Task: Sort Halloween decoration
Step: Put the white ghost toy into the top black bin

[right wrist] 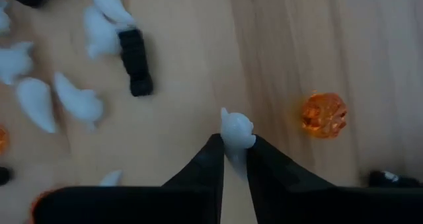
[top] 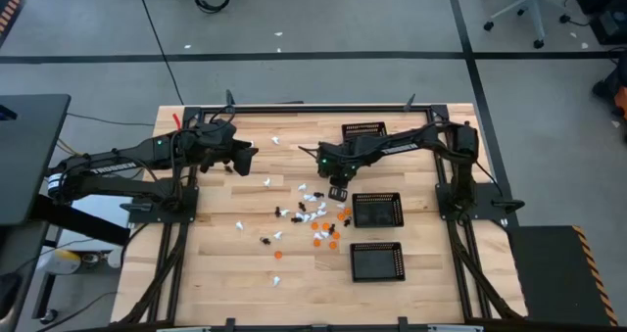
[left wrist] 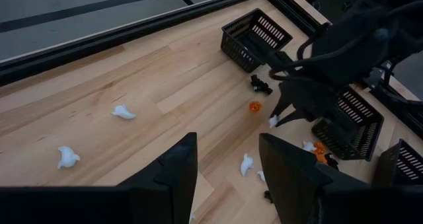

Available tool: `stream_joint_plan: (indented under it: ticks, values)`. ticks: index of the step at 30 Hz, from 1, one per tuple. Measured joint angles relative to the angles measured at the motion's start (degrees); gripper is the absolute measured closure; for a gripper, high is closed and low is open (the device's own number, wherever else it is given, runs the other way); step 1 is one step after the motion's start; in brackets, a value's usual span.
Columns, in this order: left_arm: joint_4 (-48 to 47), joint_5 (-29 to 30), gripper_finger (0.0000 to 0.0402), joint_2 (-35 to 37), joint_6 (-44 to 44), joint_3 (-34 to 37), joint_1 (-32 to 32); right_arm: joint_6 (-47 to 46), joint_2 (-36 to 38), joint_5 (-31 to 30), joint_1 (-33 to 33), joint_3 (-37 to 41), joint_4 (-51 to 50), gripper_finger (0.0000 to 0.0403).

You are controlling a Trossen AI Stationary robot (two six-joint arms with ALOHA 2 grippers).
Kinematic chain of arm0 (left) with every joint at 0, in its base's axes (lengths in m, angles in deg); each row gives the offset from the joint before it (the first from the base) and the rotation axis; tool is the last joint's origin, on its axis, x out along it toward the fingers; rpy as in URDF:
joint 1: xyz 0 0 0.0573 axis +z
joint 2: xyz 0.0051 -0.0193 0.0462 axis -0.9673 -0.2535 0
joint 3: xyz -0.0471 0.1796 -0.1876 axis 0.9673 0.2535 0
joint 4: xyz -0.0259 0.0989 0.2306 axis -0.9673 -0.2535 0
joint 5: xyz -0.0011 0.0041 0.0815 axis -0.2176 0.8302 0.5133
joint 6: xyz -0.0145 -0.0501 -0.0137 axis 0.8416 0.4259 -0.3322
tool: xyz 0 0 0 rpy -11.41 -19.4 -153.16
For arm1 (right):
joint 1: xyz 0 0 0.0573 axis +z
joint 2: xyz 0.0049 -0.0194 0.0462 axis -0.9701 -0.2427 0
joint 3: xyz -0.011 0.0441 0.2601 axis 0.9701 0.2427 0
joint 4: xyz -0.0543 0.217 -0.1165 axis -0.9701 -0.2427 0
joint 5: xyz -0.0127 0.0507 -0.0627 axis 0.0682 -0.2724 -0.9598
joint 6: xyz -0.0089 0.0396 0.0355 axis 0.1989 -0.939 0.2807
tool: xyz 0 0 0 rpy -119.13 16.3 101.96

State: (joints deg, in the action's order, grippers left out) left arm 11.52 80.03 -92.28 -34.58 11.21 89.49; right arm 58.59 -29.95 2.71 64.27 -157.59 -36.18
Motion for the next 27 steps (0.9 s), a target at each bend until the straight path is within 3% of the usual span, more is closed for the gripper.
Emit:
stream_joint_plan:
  ticks: [12, 20, 27]
  values:
    - [0.0, 0.0, 0.0230, 0.0, 0.0, 0.0, 0.0, 0.0, 7.8, -0.9, -2.0, 0.0, -1.5, 0.0345]
    - [0.0, 0.0, 0.0230, 0.0, 0.0, 0.0, 0.0, -3.4, 13.7, -3.0, -12.6, -0.2, -4.3, 0.0345]
    - [0.0, 0.0, 0.0230, 0.0, 0.0, 0.0, 0.0, -3.2, 12.6, -3.2, -21.1, -0.2, -10.4, 0.0345]
